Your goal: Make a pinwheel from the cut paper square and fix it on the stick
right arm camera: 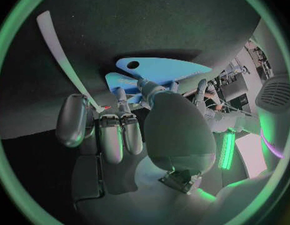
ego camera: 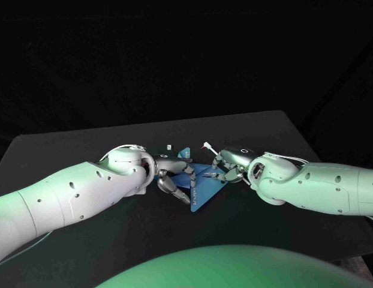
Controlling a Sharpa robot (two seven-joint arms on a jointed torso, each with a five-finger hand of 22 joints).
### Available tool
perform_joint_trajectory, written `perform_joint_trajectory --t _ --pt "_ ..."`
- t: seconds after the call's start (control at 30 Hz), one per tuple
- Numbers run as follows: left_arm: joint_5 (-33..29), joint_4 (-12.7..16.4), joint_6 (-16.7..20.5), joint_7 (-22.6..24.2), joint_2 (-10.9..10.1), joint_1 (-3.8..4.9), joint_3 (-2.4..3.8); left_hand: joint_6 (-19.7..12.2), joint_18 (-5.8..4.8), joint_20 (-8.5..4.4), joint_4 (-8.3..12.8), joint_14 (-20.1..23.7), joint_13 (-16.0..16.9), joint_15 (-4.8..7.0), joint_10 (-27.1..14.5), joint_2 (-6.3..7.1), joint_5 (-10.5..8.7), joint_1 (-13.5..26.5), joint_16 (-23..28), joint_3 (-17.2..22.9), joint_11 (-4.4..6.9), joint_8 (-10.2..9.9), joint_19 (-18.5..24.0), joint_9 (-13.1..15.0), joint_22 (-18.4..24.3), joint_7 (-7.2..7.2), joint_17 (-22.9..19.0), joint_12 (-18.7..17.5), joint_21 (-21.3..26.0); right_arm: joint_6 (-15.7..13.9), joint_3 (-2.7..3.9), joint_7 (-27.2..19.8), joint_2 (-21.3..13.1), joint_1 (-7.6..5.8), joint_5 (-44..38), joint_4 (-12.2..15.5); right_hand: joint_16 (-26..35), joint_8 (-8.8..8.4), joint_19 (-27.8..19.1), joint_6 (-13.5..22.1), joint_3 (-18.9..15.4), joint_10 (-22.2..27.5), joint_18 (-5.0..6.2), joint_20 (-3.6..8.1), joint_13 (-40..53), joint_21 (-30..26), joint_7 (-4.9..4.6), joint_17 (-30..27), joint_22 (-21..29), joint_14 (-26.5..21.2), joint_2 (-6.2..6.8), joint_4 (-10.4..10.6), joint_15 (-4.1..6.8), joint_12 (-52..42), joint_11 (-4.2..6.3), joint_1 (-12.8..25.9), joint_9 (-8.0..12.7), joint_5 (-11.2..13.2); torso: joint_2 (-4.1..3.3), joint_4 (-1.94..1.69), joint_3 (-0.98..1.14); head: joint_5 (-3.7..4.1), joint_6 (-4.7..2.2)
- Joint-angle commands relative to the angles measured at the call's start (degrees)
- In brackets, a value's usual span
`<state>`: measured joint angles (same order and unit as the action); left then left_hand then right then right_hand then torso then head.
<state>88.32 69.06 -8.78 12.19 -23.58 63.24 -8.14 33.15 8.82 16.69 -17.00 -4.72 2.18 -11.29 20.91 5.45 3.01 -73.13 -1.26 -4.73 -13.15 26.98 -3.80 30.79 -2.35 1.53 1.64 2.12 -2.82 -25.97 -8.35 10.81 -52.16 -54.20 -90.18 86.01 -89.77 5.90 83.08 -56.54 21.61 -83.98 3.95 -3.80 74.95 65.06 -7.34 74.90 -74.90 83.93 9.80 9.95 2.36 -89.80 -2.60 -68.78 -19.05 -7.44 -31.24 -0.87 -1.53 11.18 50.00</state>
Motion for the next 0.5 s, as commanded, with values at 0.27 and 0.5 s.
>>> perform_joint_trajectory --t 0.27,0.5 --pt "-1.19 0.00 -0.57 -0.19 0.16 -0.07 0.00 -2.40 -0.58 0.04 -0.01 -0.24 -0.06 -0.77 -1.10 -0.30 -0.27 0.24 0.19 0.12 -0.63 7.81 0.10 4.66 0.09 0.18 0.09 -0.05 0.35 -0.23 0.02 0.47 0.44 -0.15 -0.92 -0.59 -0.23 0.32 0.29 -0.29 0.27 -6.02 0.66 -0.07 15.05 0.28 -0.03 15.10 -6.91 6.07 0.01 -0.11 -0.23 -0.20 -0.20 0.20 0.12 0.30 0.00 0.00 0.01 0.10 0.00" --pt "-1.99 0.01 -0.69 -0.21 0.22 -0.08 0.00 -5.60 -0.69 0.02 -0.01 -0.23 -0.06 -0.91 -1.00 -0.55 -0.25 0.38 0.20 0.14 -0.74 11.10 0.10 6.67 0.09 0.33 0.08 -0.04 0.35 0.06 0.01 0.35 0.60 -0.18 -0.93 -0.41 -0.23 0.32 0.30 -0.30 0.35 -6.02 0.66 -0.07 15.05 0.28 -0.03 15.10 -6.92 6.07 0.06 -0.20 -0.23 -0.20 -0.19 0.16 0.14 0.35 0.00 -0.03 0.01 0.04 0.00"
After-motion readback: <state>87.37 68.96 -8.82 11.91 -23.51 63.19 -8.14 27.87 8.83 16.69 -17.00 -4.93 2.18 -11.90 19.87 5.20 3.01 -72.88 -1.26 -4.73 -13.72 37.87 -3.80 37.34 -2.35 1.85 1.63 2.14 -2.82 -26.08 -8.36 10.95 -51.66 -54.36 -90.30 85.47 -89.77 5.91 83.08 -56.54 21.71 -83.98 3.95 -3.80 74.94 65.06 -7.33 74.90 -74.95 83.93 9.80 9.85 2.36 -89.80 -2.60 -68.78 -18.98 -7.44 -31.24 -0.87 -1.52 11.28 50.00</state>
